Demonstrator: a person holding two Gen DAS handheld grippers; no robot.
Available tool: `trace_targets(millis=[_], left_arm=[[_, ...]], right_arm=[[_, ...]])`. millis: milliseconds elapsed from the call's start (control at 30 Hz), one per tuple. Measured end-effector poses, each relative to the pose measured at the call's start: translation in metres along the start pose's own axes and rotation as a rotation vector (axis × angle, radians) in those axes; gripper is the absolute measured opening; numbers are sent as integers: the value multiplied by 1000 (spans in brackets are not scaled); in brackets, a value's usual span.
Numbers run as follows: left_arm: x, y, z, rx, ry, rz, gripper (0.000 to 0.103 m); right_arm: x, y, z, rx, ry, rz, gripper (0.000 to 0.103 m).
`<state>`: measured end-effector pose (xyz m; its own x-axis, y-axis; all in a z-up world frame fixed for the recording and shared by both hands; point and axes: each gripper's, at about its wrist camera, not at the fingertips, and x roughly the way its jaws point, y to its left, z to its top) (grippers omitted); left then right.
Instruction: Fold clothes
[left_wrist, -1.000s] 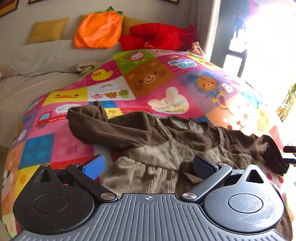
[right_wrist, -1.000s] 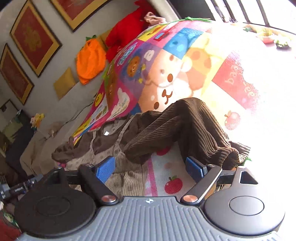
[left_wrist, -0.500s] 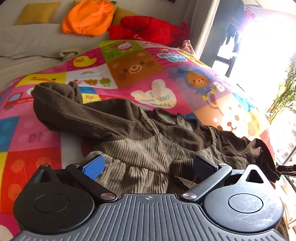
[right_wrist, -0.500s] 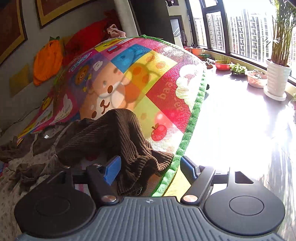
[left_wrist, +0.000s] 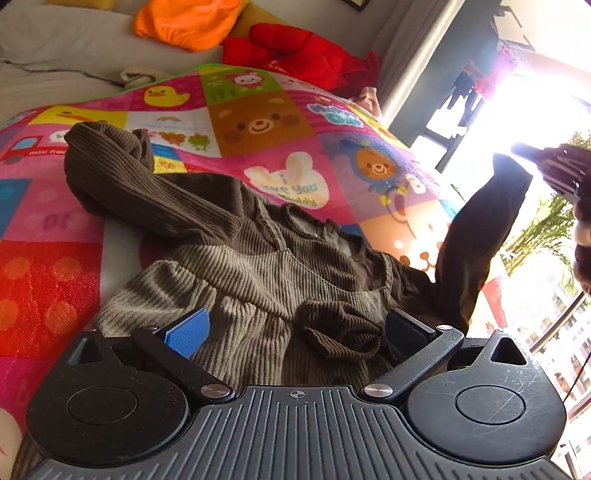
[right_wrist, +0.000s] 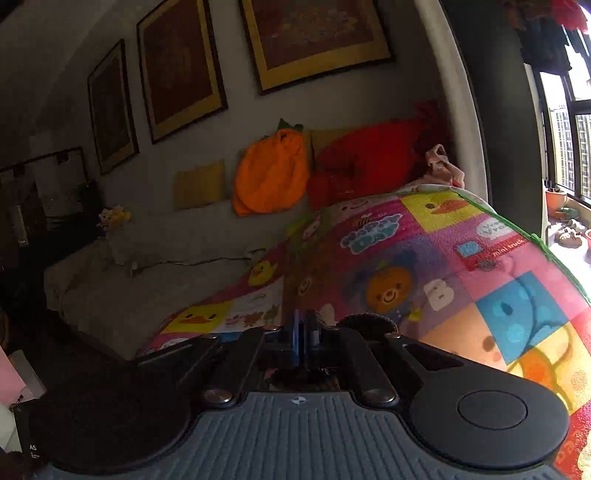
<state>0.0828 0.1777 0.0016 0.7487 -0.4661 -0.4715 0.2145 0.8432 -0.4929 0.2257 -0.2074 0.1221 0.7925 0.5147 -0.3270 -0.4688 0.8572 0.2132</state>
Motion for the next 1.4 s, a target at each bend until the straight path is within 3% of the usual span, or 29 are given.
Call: trace_targets(millis=[100,267,367,433,500,600,733,867,933,967,1000,1100,1200,1300,1400], left_arm=[[4,-6,-7,22,34,-21,103],[10,-9,-18,57,78,7,103],[8,-10,-22,79,83,13,103],[7,-10,-21,89,91,8,103],[6,-8,-16,88,102,-3,103],[-7,5,-1,78,26,27,103],[-4,35,22,82,17,183,103],[6,55,23,64,83,250,103],[6,53,19,75,84,259,103],[5,52,17,70,86,262,103],[4,49,16,58,91,261,103],[1,39,11,30,121,235,103],[-4,22,-2,36,172,173,103],[-9,1,-12,88,211,172,103],[-25,-15,-1,115,136,199,103]], right_arm=[[36,34,15,-27,38,97,1],[92,78,14,-77,111,135,1],[91,83,7,-82,122,163,3],[82,71,-3,-71,134,139,13],[67,45,-19,-10,152,90,39],[47,4,-56,52,194,-37,41],[23,-45,-125,163,324,-186,47],[17,-58,-183,247,410,-168,60],[14,-51,-199,212,388,-136,67],[15,-41,-202,148,393,-125,67],[15,-35,-203,86,388,-129,47],[18,-39,-199,26,393,-117,20],[19,-57,-185,31,376,-135,17],[17,-71,-172,-7,356,-163,17],[14,-79,-166,-36,366,-154,23]])
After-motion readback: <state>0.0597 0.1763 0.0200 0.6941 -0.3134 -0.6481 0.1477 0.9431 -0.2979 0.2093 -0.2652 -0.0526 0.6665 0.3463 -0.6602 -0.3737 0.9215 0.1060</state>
